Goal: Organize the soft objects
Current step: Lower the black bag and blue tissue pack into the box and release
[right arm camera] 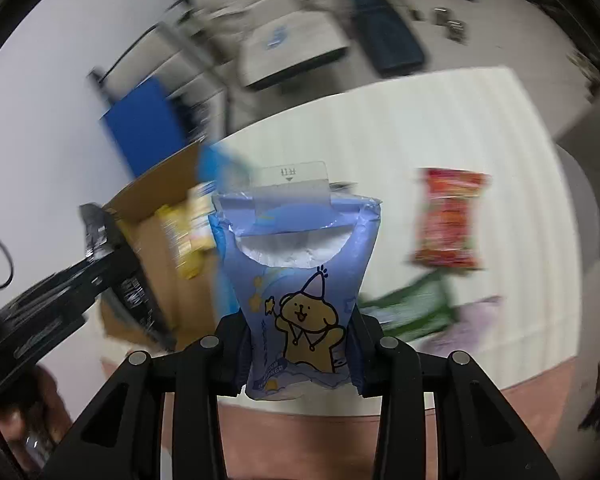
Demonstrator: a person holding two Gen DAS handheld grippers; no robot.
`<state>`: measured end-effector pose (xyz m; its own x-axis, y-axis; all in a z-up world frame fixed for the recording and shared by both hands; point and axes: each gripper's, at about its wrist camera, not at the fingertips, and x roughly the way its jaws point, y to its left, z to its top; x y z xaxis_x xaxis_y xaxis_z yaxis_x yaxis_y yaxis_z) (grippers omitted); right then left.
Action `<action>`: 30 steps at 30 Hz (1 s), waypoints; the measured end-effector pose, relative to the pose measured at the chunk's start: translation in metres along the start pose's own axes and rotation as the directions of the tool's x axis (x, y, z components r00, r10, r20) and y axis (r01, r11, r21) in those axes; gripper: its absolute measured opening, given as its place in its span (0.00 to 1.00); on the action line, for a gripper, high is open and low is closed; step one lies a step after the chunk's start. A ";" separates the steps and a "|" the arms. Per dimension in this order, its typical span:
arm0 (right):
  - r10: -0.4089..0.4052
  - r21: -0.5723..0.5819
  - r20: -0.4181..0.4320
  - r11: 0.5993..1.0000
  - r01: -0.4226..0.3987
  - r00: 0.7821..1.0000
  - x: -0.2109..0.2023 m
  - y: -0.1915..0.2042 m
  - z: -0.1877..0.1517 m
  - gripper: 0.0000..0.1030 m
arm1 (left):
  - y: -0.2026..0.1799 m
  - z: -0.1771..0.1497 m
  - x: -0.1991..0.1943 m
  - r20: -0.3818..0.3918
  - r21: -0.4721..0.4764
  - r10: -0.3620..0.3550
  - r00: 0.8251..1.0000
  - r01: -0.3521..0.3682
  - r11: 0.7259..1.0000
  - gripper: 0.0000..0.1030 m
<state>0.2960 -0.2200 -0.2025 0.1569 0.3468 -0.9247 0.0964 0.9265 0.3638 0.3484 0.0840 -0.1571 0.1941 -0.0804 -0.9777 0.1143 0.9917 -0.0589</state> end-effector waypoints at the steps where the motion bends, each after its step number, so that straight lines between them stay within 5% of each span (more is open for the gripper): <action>1: 0.003 -0.026 -0.008 1.000 -0.003 1.000 0.007 0.020 0.002 0.39 | 0.014 0.000 0.000 -0.003 -0.014 0.016 1.000 -0.016 1.000 0.36; 8: -0.078 -0.151 -0.076 0.986 0.066 0.994 0.071 0.112 -0.014 0.39 | 0.111 0.024 0.047 -0.092 -0.086 0.074 0.993 -0.082 0.993 0.36; 17: -0.230 -0.181 -0.192 0.964 0.196 0.954 0.152 0.131 -0.016 0.40 | 0.129 0.058 0.145 -0.237 -0.062 0.035 0.971 -0.051 0.997 0.36; 23: -0.290 -0.196 -0.216 0.948 0.250 0.932 0.173 0.136 -0.013 0.40 | 0.118 0.068 0.173 -0.296 -0.032 0.017 0.955 -0.028 0.999 0.40; 26: -0.307 -0.194 -0.248 0.945 0.264 0.919 0.183 0.140 -0.012 0.48 | 0.114 0.070 0.177 -0.335 -0.036 0.005 0.942 -0.018 0.999 0.42; 30: -0.318 -0.189 -0.232 0.942 0.278 0.920 0.183 0.142 -0.010 0.76 | 0.110 0.074 0.168 -0.323 -0.035 0.002 0.946 -0.014 0.999 0.46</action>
<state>0.3284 -0.0232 -0.3207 -0.1140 0.0585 -0.9918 -0.0514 0.9966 0.0647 0.4657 0.1721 -0.3132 -0.1308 -0.0415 -0.9905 0.0775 0.9956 -0.0520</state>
